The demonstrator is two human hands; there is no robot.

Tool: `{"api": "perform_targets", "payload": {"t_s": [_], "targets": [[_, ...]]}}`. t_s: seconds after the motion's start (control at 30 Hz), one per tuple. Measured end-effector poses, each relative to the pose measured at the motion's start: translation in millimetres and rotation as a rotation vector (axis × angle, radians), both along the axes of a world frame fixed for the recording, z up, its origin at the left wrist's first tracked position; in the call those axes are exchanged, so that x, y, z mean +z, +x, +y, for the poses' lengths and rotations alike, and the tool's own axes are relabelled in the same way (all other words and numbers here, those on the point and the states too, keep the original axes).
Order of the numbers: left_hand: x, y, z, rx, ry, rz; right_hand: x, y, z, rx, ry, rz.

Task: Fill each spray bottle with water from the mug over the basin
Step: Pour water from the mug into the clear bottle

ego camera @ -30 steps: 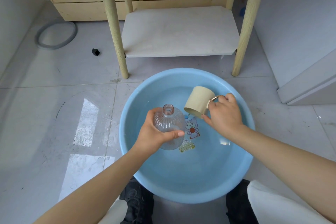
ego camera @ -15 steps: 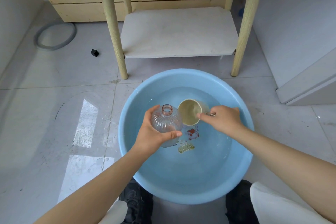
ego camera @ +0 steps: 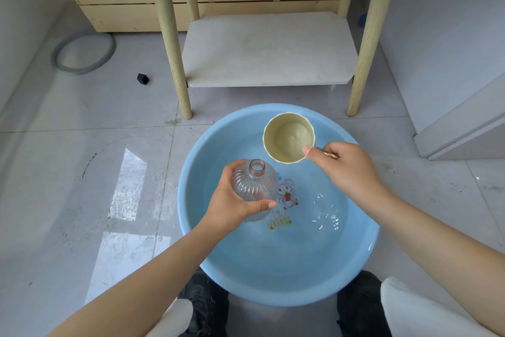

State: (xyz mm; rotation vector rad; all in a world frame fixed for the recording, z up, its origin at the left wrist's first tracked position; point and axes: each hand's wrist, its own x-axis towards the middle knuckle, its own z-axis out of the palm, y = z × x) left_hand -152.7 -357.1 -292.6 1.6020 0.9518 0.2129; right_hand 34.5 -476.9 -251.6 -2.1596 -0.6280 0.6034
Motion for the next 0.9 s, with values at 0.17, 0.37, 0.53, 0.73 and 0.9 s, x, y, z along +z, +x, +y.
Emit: {"api": "perform_targets", "payload": {"t_s": [0.17, 0.37, 0.53, 0.73, 0.9], "targets": [[2.3, 2.4, -2.4, -0.028, 0.008, -0.007, 11.2, -11.6, 6.2, 0.066, 0.145, -0.268], [6.2, 3.2, -4.3, -0.044, 0.011, -0.033, 9.8, -15.5, 11.0, 0.112, 0.181, -0.492], [8.6, 3.9, -5.3, -0.048, 0.003, -0.040, 10.3, -16.2, 12.5, 0.115, 0.214, -0.638], [9.0, 4.8, -5.8, -0.054, 0.008, -0.038, 10.8, -16.8, 12.7, 0.122, 0.229, -0.748], [8.3, 4.8, -6.2, -0.052, -0.004, -0.046, 12.2, -16.0, 14.0, 0.113, 0.248, -0.793]]}}
